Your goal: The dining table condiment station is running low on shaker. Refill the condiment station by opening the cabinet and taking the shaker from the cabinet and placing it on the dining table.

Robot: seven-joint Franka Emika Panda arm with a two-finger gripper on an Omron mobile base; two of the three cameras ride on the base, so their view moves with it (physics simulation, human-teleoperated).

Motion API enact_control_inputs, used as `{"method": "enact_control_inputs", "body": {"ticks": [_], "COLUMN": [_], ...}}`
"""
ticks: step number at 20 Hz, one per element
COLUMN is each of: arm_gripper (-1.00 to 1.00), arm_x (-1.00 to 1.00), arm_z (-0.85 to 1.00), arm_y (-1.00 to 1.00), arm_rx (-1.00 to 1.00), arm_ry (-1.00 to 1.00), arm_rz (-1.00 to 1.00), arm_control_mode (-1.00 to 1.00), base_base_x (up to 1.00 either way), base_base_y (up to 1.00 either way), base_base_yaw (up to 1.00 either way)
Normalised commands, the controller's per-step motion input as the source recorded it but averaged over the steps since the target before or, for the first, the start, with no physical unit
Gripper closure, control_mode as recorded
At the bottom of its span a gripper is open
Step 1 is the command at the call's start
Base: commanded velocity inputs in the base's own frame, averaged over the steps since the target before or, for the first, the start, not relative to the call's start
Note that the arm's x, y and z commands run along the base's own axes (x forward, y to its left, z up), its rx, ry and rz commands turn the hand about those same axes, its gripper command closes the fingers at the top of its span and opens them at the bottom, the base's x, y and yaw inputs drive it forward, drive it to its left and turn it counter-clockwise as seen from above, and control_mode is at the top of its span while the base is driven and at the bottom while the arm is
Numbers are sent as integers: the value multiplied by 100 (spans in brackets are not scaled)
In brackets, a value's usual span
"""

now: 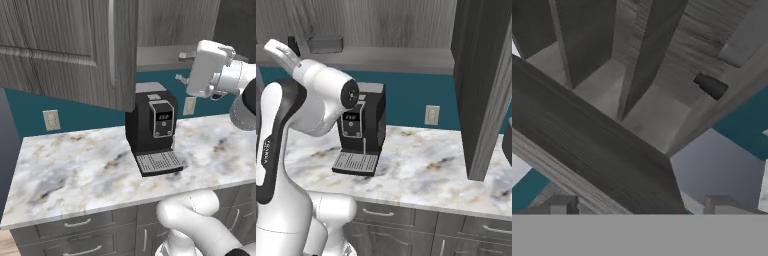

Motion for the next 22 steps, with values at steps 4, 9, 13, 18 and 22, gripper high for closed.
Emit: {"method": "enact_control_inputs", "body": {"ticks": [4, 9, 13, 18, 22], "arm_gripper": [-100, -100, -100, -100, -100], "arm_x": [24, 7, -8, -40, -50], "arm_z": [-7, -8, -10, 0, 0], "arm_y": [81, 96, 100, 100, 100], "arm_rx": [0, 0, 0, -5, -11], "arm_ry": [3, 3, 2, 0, 0], "arm_rz": [19, 17, 18, 18, 19], "arm_control_mode": [-100, -100, -100, -100, -100], "base_base_x": [0, 0, 0, 0, 0], "base_base_y": [0, 0, 0, 0, 0], "base_base_yaw": [0, 0, 0, 0, 0]}}
